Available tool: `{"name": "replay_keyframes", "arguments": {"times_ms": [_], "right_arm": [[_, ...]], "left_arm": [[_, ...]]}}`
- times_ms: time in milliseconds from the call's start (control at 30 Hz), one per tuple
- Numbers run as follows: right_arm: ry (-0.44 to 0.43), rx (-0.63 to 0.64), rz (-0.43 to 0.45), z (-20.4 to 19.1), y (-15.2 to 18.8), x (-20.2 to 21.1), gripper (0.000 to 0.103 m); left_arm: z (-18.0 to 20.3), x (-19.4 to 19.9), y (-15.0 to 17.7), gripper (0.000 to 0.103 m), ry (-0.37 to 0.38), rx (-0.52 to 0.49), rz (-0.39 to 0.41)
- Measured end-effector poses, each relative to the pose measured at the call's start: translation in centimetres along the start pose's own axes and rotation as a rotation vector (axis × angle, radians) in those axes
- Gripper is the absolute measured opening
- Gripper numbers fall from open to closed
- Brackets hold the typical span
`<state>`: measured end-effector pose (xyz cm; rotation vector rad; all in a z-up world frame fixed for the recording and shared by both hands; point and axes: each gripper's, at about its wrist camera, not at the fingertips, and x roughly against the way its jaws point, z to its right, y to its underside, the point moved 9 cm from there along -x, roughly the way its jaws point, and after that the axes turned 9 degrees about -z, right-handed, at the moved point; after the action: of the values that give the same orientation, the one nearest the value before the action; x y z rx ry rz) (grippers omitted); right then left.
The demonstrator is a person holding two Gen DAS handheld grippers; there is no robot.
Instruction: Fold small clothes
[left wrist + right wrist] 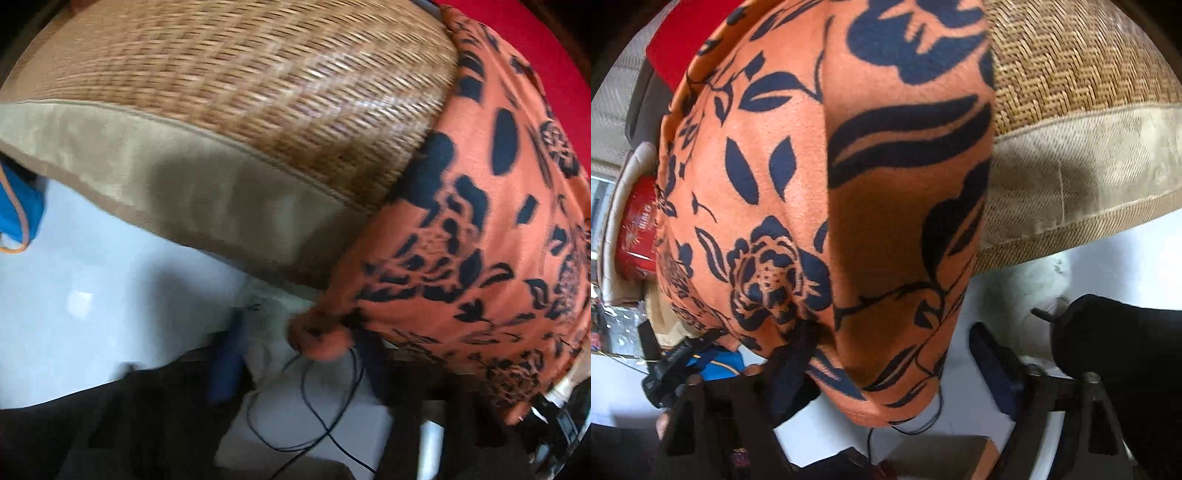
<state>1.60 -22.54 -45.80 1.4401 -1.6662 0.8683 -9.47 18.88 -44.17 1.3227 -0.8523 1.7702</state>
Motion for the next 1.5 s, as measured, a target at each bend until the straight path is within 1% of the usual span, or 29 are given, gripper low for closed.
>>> {"name": "replay_keyframes", "arguments": {"times_ms": [33,100,167,233,333,367,433,467,533,567,633,667,767,800,867,900,933,967,1000,1033,1067,1167,1233,1300,1367,1400,1433,1467,1500], "right_arm": [[-0.027,0.001,-0.002,-0.3,0.1,0.0,0.047],[-0.038,0.04,0.017,-1.1,0.2,0.8,0.027],[-0.03,0.076,0.039,-1.9,0.5,1.9,0.023],[-0.062,0.102,0.065,-2.9,0.8,3.2,0.016],[-0.131,0.137,0.113,-4.5,0.9,5.7,0.016],[-0.168,0.154,0.139,-5.3,0.7,6.9,0.016],[-0.192,0.175,0.165,-6.5,0.4,8.4,0.016],[-0.167,0.175,0.156,-6.6,0.0,8.8,0.016],[-0.164,0.175,0.146,-6.7,-0.3,9.0,0.016],[-0.16,0.184,0.147,-6.7,-0.5,9.0,0.016],[-0.102,0.183,0.101,-5.9,-0.3,8.0,0.016],[-0.073,0.147,0.064,-4.8,-0.1,7.0,0.018],[-0.071,0.027,-0.004,-1.9,0.1,5.5,0.019],[-0.053,-0.013,-0.019,-0.7,0.2,5.2,0.02],[-0.021,-0.049,-0.015,0.9,0.1,5.3,0.021],[-0.005,-0.054,-0.008,1.5,0.0,5.4,0.028],[0.014,-0.053,-0.007,1.9,0.0,5.5,0.048],[0.031,-0.041,-0.012,2.1,0.1,5.4,0.065],[0.034,-0.025,-0.007,2.0,0.1,5.4,0.087],[0.038,0.0,0.015,1.6,0.3,5.6,0.087],[0.046,0.027,0.016,1.2,0.3,5.4,0.087],[0.073,0.087,-0.038,0.2,0.6,3.2,0.087],[0.077,0.081,-0.06,0.1,0.1,1.4,0.087],[0.052,0.045,-0.076,0.0,-0.3,-0.6,0.087],[-0.008,0.01,-0.066,-0.1,-0.5,-1.8,0.087],[-0.05,-0.005,-0.057,-0.1,-0.6,-2.0,0.083],[-0.1,-0.015,-0.042,-0.2,-0.5,-2.0,0.067],[-0.141,-0.011,-0.032,-0.4,-0.5,-1.7,0.056],[-0.165,-0.005,-0.024,-0.7,-0.4,-1.3,0.031]], "left_arm": [[0.6,-0.2,0.3,0.013,0.039,-0.005,-0.01],[1.3,0.0,0.5,0.008,0.086,-0.013,-0.004],[2.1,0.8,0.7,0.008,0.139,-0.02,0.016],[3.2,2.2,1.1,0.008,0.222,-0.034,0.034],[5.5,4.4,1.7,0.007,0.303,-0.105,0.075],[6.5,5.5,1.8,0.007,0.327,-0.138,0.096],[7.4,6.7,1.8,0.007,0.315,-0.187,0.135],[7.6,6.9,1.6,0.007,0.308,-0.203,0.145],[7.9,7.0,1.3,0.007,0.326,-0.202,0.143],[7.5,7.1,0.9,0.007,0.321,-0.199,0.138],[6.6,6.2,0.9,0.007,0.288,-0.182,0.112],[6.1,5.6,0.9,0.007,0.285,-0.164,0.093],[4.7,4.3,1.3,0.008,0.248,-0.121,0.057],[4.3,3.9,1.3,0.008,0.229,-0.107,0.05],[3.7,3.2,1.3,0.013,0.204,-0.084,0.031],[3.7,2.8,1.4,0.021,0.2,-0.076,0.021],[3.6,2.3,1.4,0.043,0.187,-0.061,0.007],[3.5,2.0,1.4,0.057,0.168,-0.047,-0.001],[3.3,1.7,1.3,0.074,0.155,-0.036,0.002],[2.9,1.6,1.2,0.076,0.135,-0.014,0.015],[2.1,1.6,1.3,0.076,0.129,-0.006,0.018],[0.8,1.1,1.2,0.08,0.111,0.037,0.006],[-0.2,0.5,1.5,0.08,0.105,0.067,-0.016],[-0.3,-0.8,1.8,0.081,0.123,0.083,-0.062],[0.1,-2.3,2.4,0.081,0.132,0.071,-0.113],[1.7,-3.2,2.3,0.081,0.128,0.056,-0.12],[2.0,-3.3,2.3,0.081,0.125,0.037,-0.117],[2.4,-3.3,2.1,0.08,0.121,0.01,-0.099],[2.6,-3.0,1.9,0.077,0.114,-0.013,-0.072]]}}
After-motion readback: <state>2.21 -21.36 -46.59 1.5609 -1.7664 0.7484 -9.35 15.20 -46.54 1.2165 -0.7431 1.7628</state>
